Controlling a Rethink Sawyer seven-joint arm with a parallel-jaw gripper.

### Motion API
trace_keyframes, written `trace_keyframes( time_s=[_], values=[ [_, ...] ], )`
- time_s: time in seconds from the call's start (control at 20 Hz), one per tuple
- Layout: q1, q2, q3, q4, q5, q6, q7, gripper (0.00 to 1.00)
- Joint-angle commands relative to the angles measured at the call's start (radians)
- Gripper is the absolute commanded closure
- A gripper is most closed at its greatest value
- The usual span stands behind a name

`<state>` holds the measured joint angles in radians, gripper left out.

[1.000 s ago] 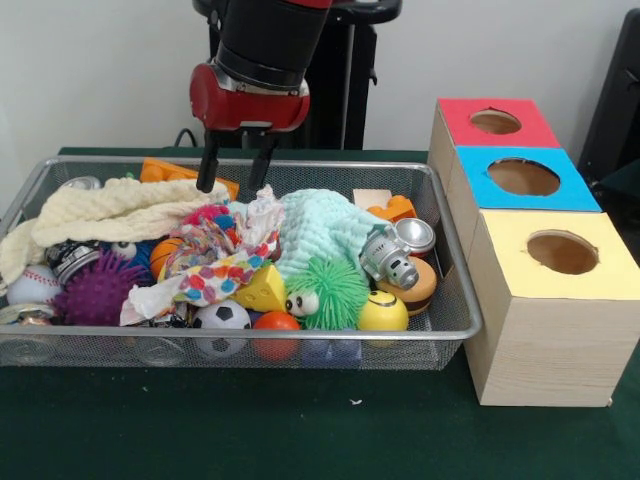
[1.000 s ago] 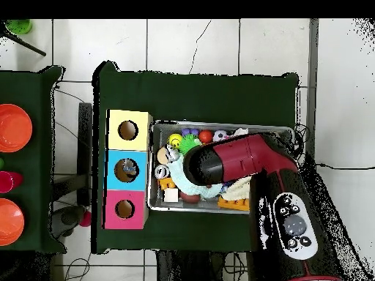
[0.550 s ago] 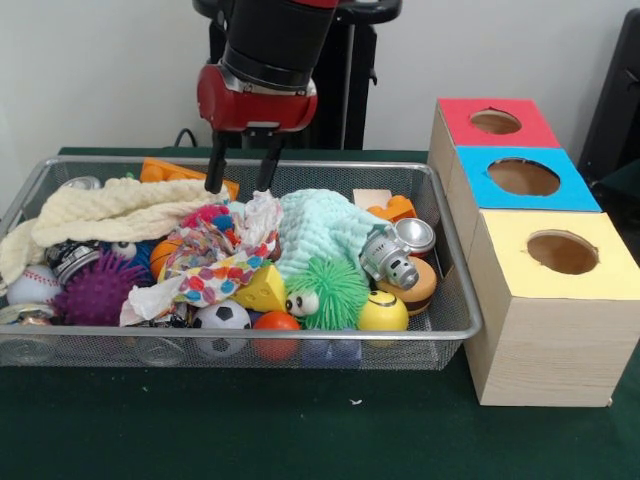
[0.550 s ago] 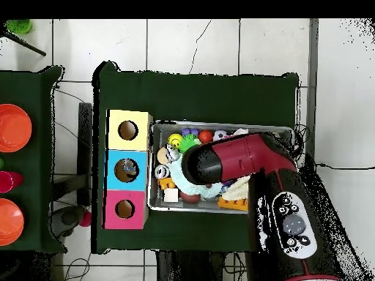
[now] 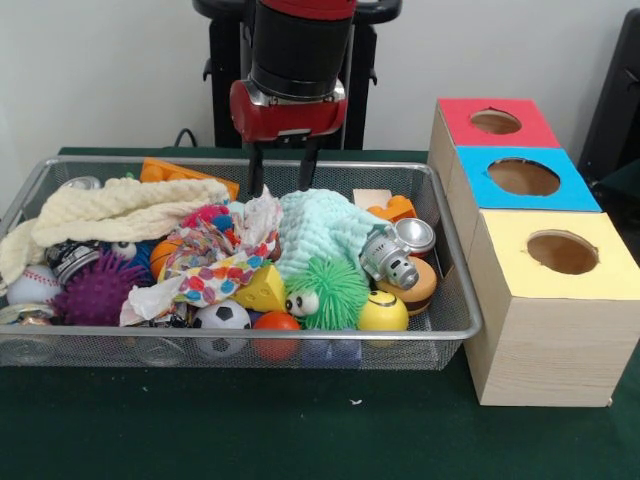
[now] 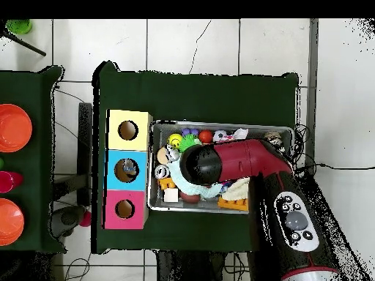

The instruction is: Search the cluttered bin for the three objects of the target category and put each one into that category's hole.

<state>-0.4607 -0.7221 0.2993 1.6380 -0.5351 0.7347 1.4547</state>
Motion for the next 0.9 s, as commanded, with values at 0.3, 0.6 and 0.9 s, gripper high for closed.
trace_keyframes(
  time_s=[0.3, 0.6, 0.9],
  values=[
    [0.012, 0.072, 0.049, 0.087, 0.067, -0.042, 0.08, 0.0],
    [0.013, 0.095, 0.049, 0.106, 0.111, -0.089, 0.136, 0.0],
    [-0.014, 0.126, 0.063, 0.159, 0.182, -0.258, 0.202, 0.0]
  ],
)
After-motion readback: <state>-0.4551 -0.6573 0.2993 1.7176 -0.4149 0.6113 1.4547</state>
